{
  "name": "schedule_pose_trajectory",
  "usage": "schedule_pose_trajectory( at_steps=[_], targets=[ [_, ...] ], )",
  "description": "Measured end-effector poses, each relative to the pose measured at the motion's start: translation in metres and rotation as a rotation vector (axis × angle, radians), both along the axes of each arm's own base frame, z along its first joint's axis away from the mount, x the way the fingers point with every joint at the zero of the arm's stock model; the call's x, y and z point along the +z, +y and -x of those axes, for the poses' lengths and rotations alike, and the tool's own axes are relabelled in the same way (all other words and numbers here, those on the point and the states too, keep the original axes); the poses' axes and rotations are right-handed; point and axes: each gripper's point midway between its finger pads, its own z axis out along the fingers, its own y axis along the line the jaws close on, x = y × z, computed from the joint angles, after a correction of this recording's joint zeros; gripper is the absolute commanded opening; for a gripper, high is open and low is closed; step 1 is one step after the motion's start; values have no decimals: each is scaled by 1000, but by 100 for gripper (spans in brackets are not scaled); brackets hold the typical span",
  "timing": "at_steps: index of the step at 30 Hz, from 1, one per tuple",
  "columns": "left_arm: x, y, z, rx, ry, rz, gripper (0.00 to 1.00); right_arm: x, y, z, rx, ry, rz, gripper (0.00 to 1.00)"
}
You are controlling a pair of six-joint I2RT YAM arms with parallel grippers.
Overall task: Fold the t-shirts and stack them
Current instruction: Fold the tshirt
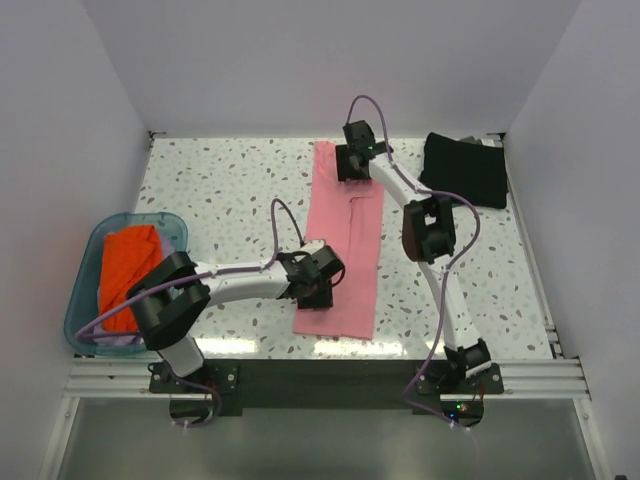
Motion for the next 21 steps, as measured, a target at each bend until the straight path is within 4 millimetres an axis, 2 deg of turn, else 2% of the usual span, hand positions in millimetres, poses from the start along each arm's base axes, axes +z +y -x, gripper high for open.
schedule_pose_trajectory(
  at_steps=[4, 7, 12, 16, 18, 21],
  targets=[
    [2, -30, -7, -7, 42, 105, 45, 1, -1, -8, 25, -19, 5, 77],
    [3, -40, -9, -9, 58, 148, 45, 0, -3, -12, 41, -30, 4, 81],
    [5, -43, -7, -16, 64, 163, 49, 4, -6, -8, 54, -34, 15, 86],
    [9, -42, -8, -26, 54, 163, 55, 11, -11, 1, 57, -18, 30, 94],
    [17, -41, -11, -46, 27, 167, 59, 20, -14, 6, 53, -14, 40, 99],
    [37, -42, -20, -69, -37, 178, 62, 48, -20, 10, 41, -41, 46, 99]
  ],
)
